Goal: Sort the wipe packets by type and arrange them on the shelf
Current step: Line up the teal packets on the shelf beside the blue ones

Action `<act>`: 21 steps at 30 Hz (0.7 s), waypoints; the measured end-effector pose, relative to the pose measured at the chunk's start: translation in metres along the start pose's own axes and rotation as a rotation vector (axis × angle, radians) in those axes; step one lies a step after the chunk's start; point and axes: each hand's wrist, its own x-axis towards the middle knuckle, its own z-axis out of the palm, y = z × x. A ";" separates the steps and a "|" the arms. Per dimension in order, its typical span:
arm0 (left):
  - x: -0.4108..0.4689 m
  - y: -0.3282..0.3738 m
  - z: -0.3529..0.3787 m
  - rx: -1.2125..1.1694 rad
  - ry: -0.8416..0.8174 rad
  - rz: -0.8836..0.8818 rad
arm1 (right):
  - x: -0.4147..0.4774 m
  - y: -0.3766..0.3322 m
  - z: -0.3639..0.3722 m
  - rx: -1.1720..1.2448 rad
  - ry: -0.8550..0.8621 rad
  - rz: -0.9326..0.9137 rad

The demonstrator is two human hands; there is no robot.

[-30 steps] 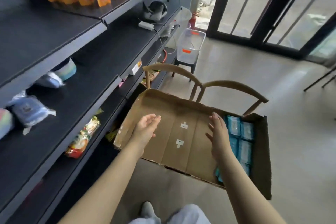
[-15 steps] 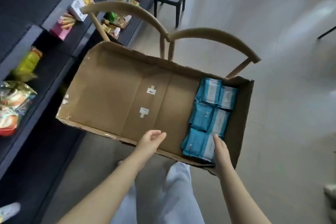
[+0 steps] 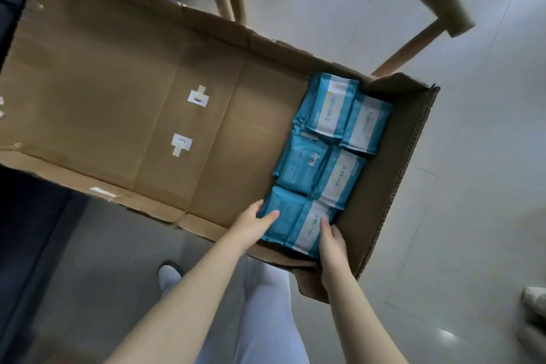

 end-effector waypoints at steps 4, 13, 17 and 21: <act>0.013 -0.007 0.007 -0.007 0.148 0.029 | 0.006 -0.003 0.007 -0.107 0.066 -0.037; -0.017 -0.022 -0.010 -0.119 0.228 0.089 | -0.014 -0.017 0.013 -0.193 0.124 -0.219; -0.071 -0.015 -0.060 -0.435 0.343 0.131 | -0.081 -0.054 0.024 -0.124 -0.010 -0.432; -0.163 -0.015 -0.133 -0.750 0.481 0.216 | -0.178 -0.096 0.067 -0.073 -0.215 -0.549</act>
